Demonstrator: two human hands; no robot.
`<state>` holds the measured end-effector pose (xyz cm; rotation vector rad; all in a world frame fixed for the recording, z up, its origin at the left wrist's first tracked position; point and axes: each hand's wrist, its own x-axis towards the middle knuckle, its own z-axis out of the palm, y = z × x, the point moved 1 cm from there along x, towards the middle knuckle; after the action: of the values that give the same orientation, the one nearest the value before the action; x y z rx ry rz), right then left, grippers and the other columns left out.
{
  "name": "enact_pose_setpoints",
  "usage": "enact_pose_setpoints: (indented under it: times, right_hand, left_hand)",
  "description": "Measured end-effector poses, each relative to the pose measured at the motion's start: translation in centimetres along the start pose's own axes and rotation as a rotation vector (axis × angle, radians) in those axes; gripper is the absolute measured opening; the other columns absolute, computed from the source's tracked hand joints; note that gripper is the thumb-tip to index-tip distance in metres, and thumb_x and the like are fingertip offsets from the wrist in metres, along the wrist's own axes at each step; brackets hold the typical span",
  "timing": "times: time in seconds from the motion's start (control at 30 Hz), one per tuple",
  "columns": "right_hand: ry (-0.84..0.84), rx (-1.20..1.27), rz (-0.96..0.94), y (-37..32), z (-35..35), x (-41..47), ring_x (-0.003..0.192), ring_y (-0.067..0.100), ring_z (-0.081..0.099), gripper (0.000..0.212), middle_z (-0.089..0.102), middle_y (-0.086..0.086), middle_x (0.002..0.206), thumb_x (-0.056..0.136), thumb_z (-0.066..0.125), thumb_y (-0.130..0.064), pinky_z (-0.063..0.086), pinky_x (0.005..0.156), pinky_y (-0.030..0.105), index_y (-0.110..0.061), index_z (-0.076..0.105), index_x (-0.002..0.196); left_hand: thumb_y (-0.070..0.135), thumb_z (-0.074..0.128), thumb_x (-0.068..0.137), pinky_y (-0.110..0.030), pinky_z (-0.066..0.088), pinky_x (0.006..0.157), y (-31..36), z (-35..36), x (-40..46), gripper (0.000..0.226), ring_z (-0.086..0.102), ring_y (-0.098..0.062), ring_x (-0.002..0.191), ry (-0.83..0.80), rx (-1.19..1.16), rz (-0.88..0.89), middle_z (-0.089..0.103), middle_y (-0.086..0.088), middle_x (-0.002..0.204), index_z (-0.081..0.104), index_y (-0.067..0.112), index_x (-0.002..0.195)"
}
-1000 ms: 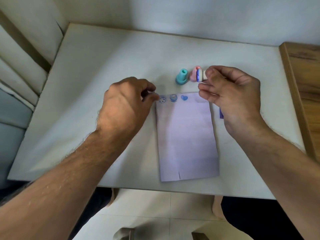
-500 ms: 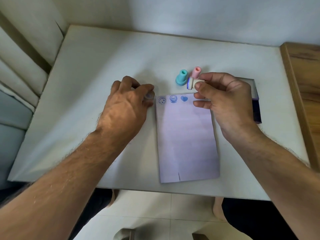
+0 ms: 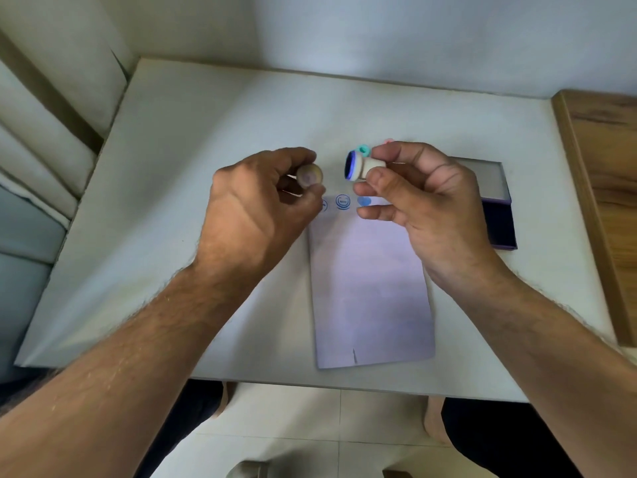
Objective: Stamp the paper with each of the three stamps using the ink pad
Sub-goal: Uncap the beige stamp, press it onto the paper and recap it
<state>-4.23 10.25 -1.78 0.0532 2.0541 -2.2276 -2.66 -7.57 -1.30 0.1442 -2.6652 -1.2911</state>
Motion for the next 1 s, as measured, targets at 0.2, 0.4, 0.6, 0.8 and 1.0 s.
enact_pose_setpoints:
  times: [0.2,0.4,0.6,0.8,1.0]
  right_hand:
    - [-0.059,-0.071,0.029,0.47,-0.14,-0.09,0.085,0.025,0.073,0.018,0.074,0.006,0.092,0.090,0.062,0.000,0.061,0.068,0.039,-0.014,0.066,0.101]
    - [-0.070,-0.102,0.052,0.62,-0.19,-0.06,0.089,0.027,0.073,0.019,0.074,0.012,0.099,0.090,0.062,-0.002,0.061,0.068,0.043,-0.017,0.068,0.100]
    - [-0.079,-0.092,0.067,0.46,-0.07,-0.16,0.084,0.027,0.074,0.020,0.075,0.011,0.094,0.091,0.060,0.001,0.061,0.064,0.039,-0.014,0.066,0.102]
    - [-0.089,-0.091,0.039,0.39,0.10,-0.27,0.082,0.025,0.074,0.021,0.076,0.004,0.088,0.089,0.062,0.001,0.061,0.063,0.039,-0.018,0.067,0.098]
    - [-0.085,-0.208,-0.113,0.01,0.11,-0.23,0.088,0.021,0.072,0.027,0.076,0.000,0.097,0.078,0.072,-0.003,0.059,0.067,0.038,-0.025,0.067,0.092]
  left_hand:
    - [0.025,0.081,0.075,-0.007,0.051,0.074,-0.04,0.03,-0.28,0.034,0.066,0.010,0.069,-0.119,-0.115,-0.006,0.067,0.028,0.076,0.074,0.025,0.108]
    - [0.027,0.084,0.073,-0.024,0.058,0.079,-0.34,0.24,-0.19,0.036,0.071,-0.006,0.078,-0.184,-0.241,-0.019,0.075,0.009,0.089,0.075,0.021,0.107]
    - [0.022,0.085,0.068,-0.017,0.053,0.072,-0.29,0.41,0.10,0.036,0.063,-0.005,0.072,-0.196,-0.442,-0.094,0.071,0.004,0.082,0.076,0.016,0.102]
    - [0.005,0.077,0.075,-0.035,0.059,0.079,-0.54,0.69,0.29,0.023,0.070,-0.018,0.077,-0.229,-0.649,-0.190,0.075,-0.003,0.082,0.075,0.016,0.096]
    - [0.001,0.068,0.083,-0.031,0.059,0.068,-0.28,0.44,0.32,0.020,0.073,-0.025,0.075,-0.294,-0.760,-0.263,0.076,-0.012,0.085,0.071,0.005,0.103]
